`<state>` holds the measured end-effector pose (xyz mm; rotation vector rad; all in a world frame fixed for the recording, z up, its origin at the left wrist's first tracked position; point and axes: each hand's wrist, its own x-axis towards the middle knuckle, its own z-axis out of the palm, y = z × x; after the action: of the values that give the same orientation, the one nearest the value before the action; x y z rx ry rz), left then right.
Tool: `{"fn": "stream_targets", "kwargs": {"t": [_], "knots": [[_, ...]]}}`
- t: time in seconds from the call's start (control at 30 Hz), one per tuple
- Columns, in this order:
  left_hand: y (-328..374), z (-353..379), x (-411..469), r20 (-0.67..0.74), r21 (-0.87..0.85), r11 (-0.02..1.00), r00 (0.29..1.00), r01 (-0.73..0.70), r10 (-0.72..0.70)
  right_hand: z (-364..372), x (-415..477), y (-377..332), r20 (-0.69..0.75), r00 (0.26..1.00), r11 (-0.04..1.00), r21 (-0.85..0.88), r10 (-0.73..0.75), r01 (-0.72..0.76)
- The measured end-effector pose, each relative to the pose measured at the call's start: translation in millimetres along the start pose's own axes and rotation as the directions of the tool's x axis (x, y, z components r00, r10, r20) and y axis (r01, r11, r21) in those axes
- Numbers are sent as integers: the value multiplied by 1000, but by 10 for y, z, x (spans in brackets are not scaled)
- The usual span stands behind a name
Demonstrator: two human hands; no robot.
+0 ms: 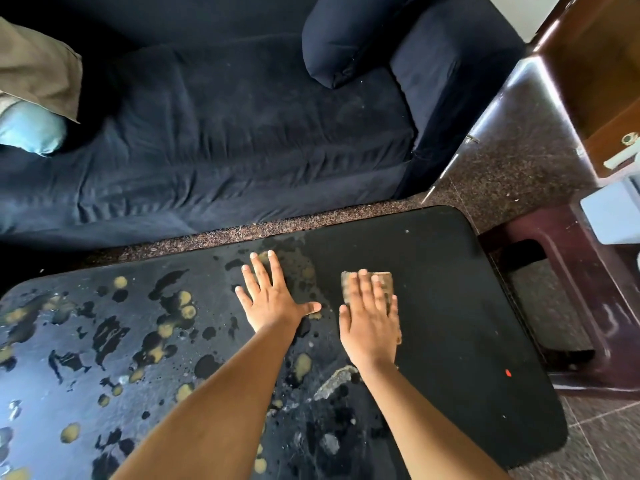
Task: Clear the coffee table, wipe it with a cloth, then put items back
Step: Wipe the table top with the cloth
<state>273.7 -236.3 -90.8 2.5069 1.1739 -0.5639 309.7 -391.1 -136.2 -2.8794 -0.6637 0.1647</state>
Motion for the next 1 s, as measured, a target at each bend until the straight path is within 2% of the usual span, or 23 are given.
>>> {"fn": "stream_targets", "kwargs": {"t": [0.07,0.1,0.13,0.23,0.27,0.3,0.37,0.43,0.47,0.5,0.53,0.6,0.63,0.67,0.7,0.73,0.8,0.83,0.87,0.9,0.97,1.0], "knots": [[8,31,-71,-41,8,1000,999,-21,22,11,-88,112,51,967,967,-36,-249,251],[-7,58,-116,-69,2,999,997,-34,34,-3,-89,218,69,945,945,-59,-318,322],[-38,94,-177,-98,-9,999,994,-41,40,-17,-86,312,73,944,942,-77,-321,326],[-210,194,-383,-118,-51,998,993,-30,24,-28,-81,284,30,999,999,-40,-20,21],[-278,227,-454,-111,-67,998,994,-12,5,-11,-119,189,15,999,999,-15,48,-48],[-338,255,-509,-103,-81,997,995,8,-16,0,-161,92,5,998,998,12,56,-56],[-407,278,-599,-78,-103,994,996,41,-49,12,-256,36,24,994,994,25,-106,105],[-412,310,-654,-42,-123,991,998,49,-55,-22,-316,228,89,924,926,-28,-372,376],[-399,330,-681,-25,-128,990,998,53,-56,-50,-310,369,118,882,882,-65,-457,466],[-383,343,-703,-5,-122,991,998,55,-57,-70,-296,487,131,873,871,-92,-470,483],[-372,354,-724,14,-111,992,998,60,-59,-85,-286,556,116,907,905,-91,-404,415],[-365,376,-737,45,-86,994,997,70,-66,-86,-318,507,66,989,990,-23,-135,136],[-368,380,-734,51,-79,994,996,74,-70,-57,-362,405,35,999,999,2,-38,38],[-366,378,-726,52,-79,994,996,77,-73,-35,-408,297,13,1000,1000,20,-7,7],[-360,370,-724,52,-77,994,996,80,-76,-24,-464,226,9,999,998,28,-52,51],[-351,360,-719,50,-71,994,996,82,-79,-14,-523,211,25,987,987,23,-161,161],[-335,339,-719,53,-55,994,995,90,-87,-48,-587,370,72,887,887,-43,-456,460],[-326,328,-720,59,-49,994,994,95,-92,-77,-574,498,102,830,827,-80,-548,556],[-314,318,-722,66,-41,994,993,99,-97,-93,-556,610,118,816,809,-112,-565,577],[-301,306,-723,73,-32,994,992,102,-100,-99,-543,676,110,857,850,-118,-503,514],[-283,291,-718,85,-23,994,991,108,-106,-94,-561,622,58,979,980,-44,-194,196],[-278,286,-709,87,-20,994,991,108,-106,-72,-596,498,40,998,998,-6,-58,59]]}}
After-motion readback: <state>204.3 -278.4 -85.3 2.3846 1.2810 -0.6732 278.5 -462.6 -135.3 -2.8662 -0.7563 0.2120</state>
